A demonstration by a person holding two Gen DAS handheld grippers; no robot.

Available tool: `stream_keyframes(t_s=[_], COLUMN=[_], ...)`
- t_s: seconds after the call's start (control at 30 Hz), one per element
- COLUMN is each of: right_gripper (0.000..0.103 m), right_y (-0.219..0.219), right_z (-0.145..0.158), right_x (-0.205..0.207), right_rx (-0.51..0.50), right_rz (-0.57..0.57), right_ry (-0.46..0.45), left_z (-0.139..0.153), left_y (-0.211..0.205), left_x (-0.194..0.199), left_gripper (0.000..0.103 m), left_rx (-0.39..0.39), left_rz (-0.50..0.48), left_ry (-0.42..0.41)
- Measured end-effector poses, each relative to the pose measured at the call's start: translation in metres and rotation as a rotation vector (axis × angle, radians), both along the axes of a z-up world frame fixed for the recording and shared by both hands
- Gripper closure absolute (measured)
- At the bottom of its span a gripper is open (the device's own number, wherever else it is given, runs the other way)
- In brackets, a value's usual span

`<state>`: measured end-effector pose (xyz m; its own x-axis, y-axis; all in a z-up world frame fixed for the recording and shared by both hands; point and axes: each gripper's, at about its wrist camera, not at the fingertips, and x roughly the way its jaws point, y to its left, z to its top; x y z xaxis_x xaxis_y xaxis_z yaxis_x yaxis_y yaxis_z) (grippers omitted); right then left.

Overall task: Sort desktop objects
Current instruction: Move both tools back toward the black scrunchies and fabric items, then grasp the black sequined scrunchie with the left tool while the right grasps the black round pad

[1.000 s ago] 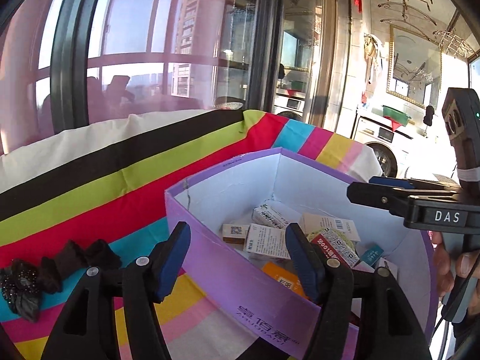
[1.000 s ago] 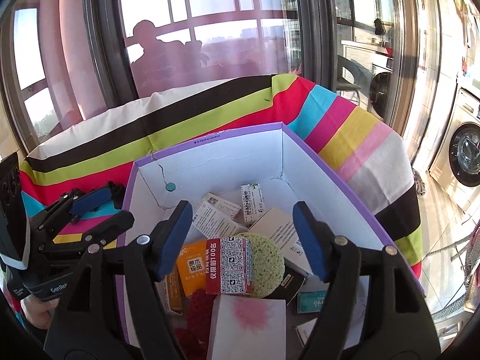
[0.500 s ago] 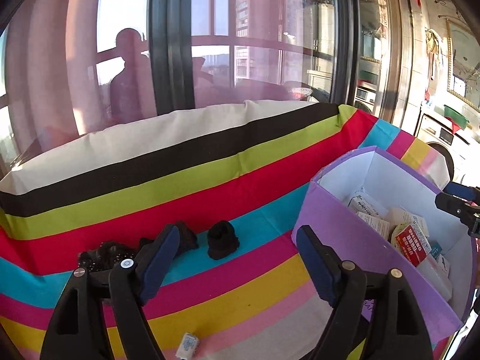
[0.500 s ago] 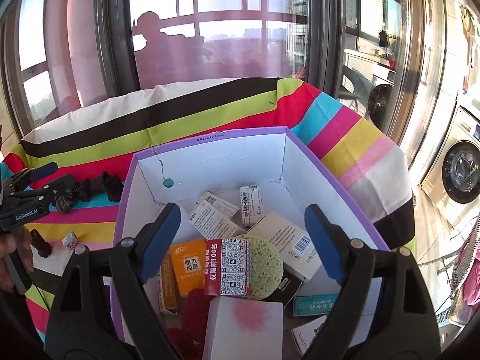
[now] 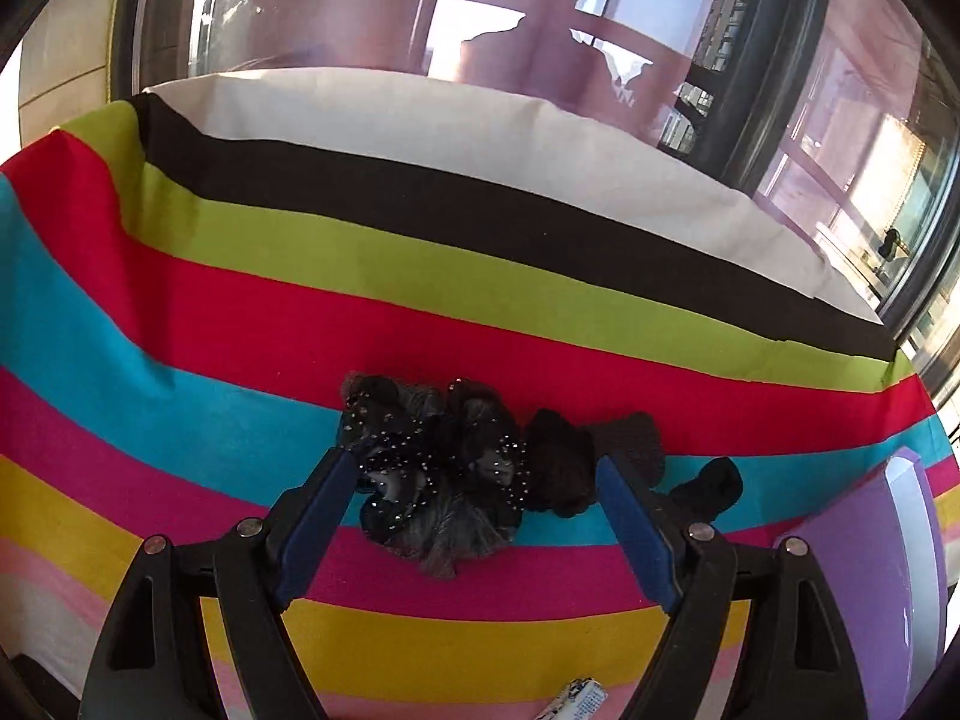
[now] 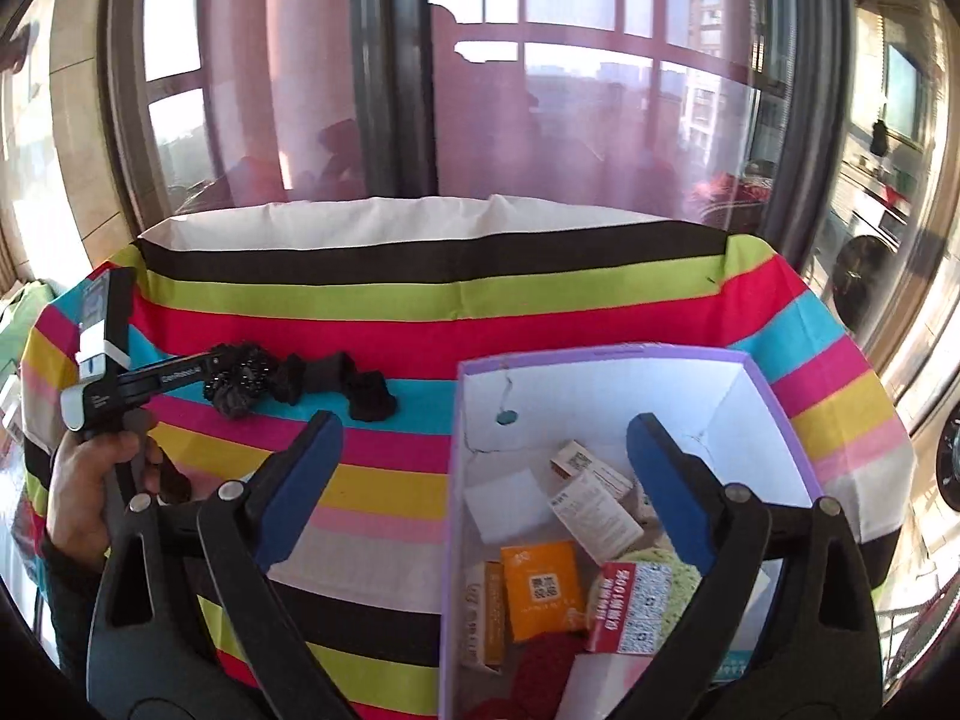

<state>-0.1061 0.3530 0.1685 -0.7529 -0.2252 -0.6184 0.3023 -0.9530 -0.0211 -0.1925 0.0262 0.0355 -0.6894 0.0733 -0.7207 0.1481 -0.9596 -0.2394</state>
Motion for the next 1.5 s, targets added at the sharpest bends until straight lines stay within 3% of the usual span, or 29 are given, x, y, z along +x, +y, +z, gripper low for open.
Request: stream_keyframes(t_s=[0.13,0.3,0.5,0.6,0.87,1.03,1.13,1.2,1.3,1.5], right_gripper=[0.005,0.005,0.005,0.005,0.006,0.016,0.036,0.055,0.064,0.069], right_y=[-0.06,-0.112,-0.143,-0.152,-0.161,-0.148,-0.141,-0.139,-0.138,-0.135], right_z=[0.003,-0.028,-0.079,-0.104,-0.15,-0.164,-0.173,-0.179,-0.178,-0.158], right_x=[-0.024,-0.072,-0.121,-0.144,-0.162,-0.162,-0.163,-0.164,-0.162,-0.152], right_rx=[0.032,0.055,0.165,0.148,0.185,0.173,0.166,0.17,0.175,0.154], right_rz=[0.093,0.114,0.075,0.07,0.077,0.064,0.072,0.078,0.085,0.111], right_ry=[-0.032,-0.161,-0.278,-0.352,-0.383,-0.413,-0.458,-0.479,-0.471,-0.437], left_z=[-0.01,-0.025,-0.039,-0.044,-0.051,-0.053,-0.052,-0.052,-0.049,-0.038], left_y=[-0.004,-0.001,0.002,0.009,0.029,0.04,0.04,0.04,0.044,0.049], left_x=[-0.003,-0.009,-0.013,-0.014,-0.013,-0.015,-0.012,-0.01,-0.007,0.002], left_gripper=[0.02,0.02,0.02,0.02,0.025,0.037,0.047,0.054,0.063,0.067], left_rx=[0.039,0.01,0.017,0.012,-0.107,-0.135,-0.131,-0.122,-0.126,-0.117], left_rz=[0.008,0.025,0.03,0.024,0.003,-0.001,0.007,0.007,0.007,0.016], left_ry=[-0.033,-0.082,-0.113,-0.115,-0.11,-0.108,-0.101,-0.101,-0.094,-0.06])
